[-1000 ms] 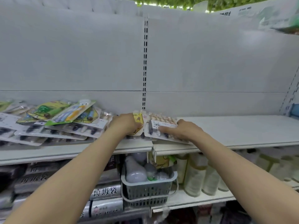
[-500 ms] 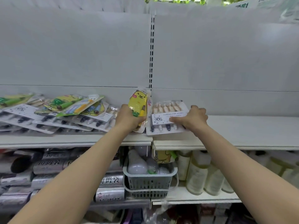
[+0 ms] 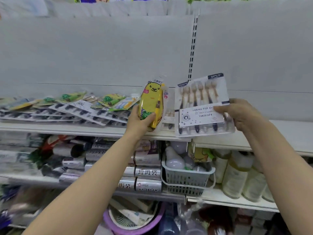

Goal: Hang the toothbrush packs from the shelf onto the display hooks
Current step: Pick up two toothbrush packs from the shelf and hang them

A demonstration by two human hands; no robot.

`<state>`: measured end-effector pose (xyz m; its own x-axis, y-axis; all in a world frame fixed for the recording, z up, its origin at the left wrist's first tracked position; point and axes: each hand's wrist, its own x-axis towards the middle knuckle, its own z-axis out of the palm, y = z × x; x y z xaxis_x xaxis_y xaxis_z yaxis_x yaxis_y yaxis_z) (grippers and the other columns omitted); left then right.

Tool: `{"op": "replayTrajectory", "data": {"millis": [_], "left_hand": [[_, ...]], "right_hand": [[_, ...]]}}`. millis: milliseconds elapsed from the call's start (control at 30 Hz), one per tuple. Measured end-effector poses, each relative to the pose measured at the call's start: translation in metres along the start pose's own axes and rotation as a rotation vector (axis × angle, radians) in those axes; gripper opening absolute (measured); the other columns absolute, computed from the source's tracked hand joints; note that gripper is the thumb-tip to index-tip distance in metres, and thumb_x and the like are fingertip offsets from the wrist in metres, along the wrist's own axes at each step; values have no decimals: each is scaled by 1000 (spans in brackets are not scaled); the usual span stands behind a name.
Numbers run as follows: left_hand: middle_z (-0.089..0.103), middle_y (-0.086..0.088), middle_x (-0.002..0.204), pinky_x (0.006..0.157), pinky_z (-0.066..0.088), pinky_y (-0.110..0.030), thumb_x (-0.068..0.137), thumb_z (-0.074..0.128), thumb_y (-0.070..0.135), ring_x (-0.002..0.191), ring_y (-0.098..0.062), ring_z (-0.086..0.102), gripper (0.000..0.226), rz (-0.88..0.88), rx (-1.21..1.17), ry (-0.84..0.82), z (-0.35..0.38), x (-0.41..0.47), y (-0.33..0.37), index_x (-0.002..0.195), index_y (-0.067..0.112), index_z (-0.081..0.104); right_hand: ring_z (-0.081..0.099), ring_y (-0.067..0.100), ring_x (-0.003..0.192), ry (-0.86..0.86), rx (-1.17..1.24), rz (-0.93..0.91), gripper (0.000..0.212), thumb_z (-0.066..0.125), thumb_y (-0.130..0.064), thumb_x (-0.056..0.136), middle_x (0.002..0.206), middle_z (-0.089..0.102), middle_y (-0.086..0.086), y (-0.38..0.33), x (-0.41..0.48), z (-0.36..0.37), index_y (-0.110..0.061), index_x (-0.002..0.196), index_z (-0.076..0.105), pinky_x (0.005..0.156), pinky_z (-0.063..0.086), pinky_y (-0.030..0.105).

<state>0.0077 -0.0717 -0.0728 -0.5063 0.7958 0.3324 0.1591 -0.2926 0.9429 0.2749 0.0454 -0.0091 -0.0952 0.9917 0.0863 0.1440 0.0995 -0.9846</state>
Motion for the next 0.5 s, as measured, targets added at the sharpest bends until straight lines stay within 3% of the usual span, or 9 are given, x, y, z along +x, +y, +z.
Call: {"op": "replayTrajectory", "data": {"millis": [67, 200, 267, 367, 500], "left_hand": [[69, 5, 109, 79, 56, -21, 90, 71, 14, 97, -11, 67, 41, -7, -65, 12, -31, -5, 5, 125, 24, 53], [69, -3, 121, 97, 54, -40, 89, 71, 14, 110, -23, 67, 48, -32, -210, 43, -108, -18, 16, 133, 22, 52], [70, -5, 120, 97, 53, -43, 91, 69, 12, 110, -26, 67, 37, -29, -251, 55, -158, -26, 22, 123, 27, 56], [69, -2, 122, 95, 54, -46, 93, 66, 14, 112, -26, 66, 41, -42, -281, 88, -243, -39, 31, 130, 28, 52], [69, -4, 121, 76, 60, -41, 96, 61, 11, 100, -23, 71, 44, -30, -313, 166, -360, -58, 36, 136, 25, 49]], "right_hand": [[74, 19, 75, 56, 54, -161, 36, 72, -5, 87, 102, 73, 11, -23, -29, 14, -8, 121, 59, 64, 62, 37], [72, 22, 100, 55, 294, -474, 29, 72, -17, 90, 113, 71, 5, -65, -90, 69, -25, 114, 58, 82, 61, 43], [70, 23, 107, -20, 294, -517, 33, 73, -24, 89, 121, 69, 7, -80, -116, 116, -28, 117, 57, 85, 60, 42], [70, 24, 105, -74, 254, -509, 41, 73, -22, 89, 124, 67, 7, -88, -146, 204, -25, 126, 56, 87, 60, 45], [73, 23, 96, -113, 322, -472, 34, 70, -15, 89, 115, 71, 8, -85, -188, 323, -31, 115, 58, 85, 60, 48]]}}
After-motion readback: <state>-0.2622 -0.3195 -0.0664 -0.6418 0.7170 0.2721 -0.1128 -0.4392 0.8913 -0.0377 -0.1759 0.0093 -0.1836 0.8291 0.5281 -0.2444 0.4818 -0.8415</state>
